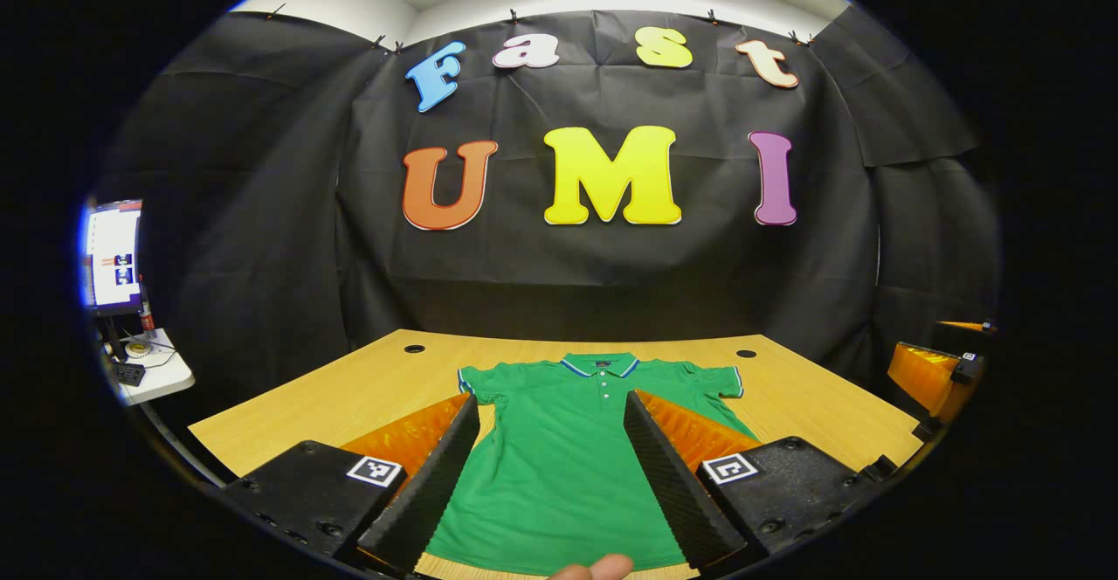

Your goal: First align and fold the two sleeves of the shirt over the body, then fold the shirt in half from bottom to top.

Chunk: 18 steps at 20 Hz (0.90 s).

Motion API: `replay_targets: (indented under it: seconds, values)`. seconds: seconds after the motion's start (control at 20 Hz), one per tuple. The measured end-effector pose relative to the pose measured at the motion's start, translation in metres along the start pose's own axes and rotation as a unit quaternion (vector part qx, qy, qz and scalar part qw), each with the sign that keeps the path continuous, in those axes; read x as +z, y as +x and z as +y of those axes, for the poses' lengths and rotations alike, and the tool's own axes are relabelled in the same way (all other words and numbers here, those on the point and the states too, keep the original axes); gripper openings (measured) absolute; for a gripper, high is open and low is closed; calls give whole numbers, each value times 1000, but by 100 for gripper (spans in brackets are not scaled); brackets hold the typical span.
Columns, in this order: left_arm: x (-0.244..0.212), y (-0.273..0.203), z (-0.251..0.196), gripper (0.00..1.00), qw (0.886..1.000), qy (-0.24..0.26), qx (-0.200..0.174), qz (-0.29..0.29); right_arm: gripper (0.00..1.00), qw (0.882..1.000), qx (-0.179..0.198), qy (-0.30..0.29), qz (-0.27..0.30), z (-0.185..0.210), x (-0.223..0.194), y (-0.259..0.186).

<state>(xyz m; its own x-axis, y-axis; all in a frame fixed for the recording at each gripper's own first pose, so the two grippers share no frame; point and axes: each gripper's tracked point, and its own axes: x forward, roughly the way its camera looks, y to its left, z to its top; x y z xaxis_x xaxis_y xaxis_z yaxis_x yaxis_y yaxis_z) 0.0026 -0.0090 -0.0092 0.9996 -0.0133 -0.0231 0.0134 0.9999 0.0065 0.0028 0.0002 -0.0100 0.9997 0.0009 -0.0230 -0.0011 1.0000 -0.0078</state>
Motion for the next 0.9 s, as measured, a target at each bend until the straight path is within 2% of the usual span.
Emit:
replay_targets:
  seconds: [0.4, 0.5, 0.65, 0.75, 0.9]
  values:
    - [-6, 5, -3, 100, 1000, 8, 4, 2, 95, 1000, 7, -17, -22, 11, 8, 0]
    - [-7, 9, -2, 100, 1000, 12, 7, -4, 96, 1000, 22, -13, -17, 21, 5, 11]
    - [-14, 18, 1, 100, 1000, 13, 13, -5, 94, 999, 25, -22, -9, 25, 4, 43]
    - [-19, 23, 3, 100, 1000, 9, 16, 3, 95, 999, 45, -20, -8, 35, 4, 73]
    - [-20, 28, 11, 100, 1000, 10, 27, 1, 95, 999, 42, -6, 25, 28, -14, 133]
